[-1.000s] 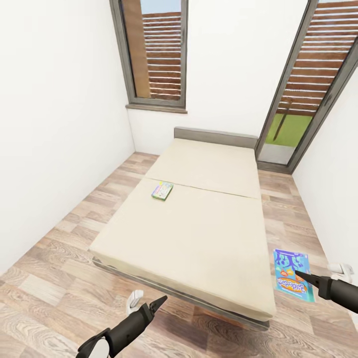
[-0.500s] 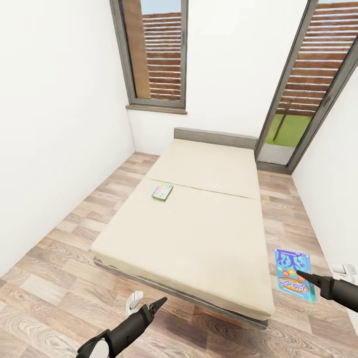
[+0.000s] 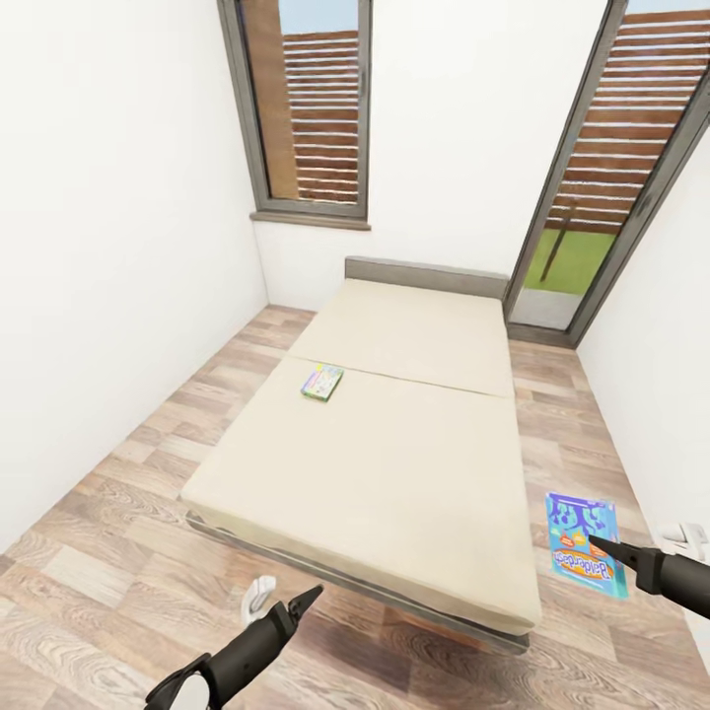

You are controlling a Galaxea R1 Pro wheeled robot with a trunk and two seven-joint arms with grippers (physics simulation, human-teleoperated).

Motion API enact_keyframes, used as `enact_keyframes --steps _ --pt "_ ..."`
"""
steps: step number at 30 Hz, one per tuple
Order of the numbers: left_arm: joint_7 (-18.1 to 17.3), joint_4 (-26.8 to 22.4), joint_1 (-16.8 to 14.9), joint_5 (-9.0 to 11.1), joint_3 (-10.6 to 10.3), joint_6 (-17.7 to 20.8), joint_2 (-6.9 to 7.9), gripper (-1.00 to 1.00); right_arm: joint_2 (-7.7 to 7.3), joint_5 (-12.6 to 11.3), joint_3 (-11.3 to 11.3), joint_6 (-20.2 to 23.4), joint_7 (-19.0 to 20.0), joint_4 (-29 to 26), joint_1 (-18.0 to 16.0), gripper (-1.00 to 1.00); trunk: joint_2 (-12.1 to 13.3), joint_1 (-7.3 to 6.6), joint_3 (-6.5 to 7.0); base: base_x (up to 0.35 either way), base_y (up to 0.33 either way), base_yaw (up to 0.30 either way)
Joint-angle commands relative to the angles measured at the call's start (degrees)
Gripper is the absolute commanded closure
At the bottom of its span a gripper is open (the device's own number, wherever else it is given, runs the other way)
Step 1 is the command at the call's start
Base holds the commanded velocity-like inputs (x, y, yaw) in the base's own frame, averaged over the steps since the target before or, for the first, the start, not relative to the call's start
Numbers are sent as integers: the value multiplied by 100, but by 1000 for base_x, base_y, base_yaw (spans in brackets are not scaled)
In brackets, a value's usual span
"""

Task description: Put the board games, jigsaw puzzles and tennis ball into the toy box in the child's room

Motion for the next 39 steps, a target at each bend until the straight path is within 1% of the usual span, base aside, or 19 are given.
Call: enact_keyframes --steps 1,5,9,15,20,39 --pt "1 -12 -3 51 3 49 -3 -100 -2 15 -5 44 25 -5 -7 100 33 -20 16 0 0 -49" --pt "-7 -41 -2 52 -12 49 -34 -100 -36 9 -7 73 26 -14 -54 100 193 -108 120 0 0 -61" --pt "0 -50 1 46 -14 49 -43 -100 -122 -3 1 91 106 -20 -80 100 354 -195 226 0 0 -69" --pt "3 -55 10 39 -13 49 -42 -100 -170 -6 -1 101 242 -23 -88 100 354 -195 279 0 0 -72" --pt "4 -56 20 40 -9 49 -34 -100 -179 -10 6 103 286 -23 -85 100 354 -195 324 0 0 -55" --pt "-22 -78 90 91 -1 30 -21 -100 -176 -15 39 105 316 -24 -83 100 354 -195 483 0 0 -19"
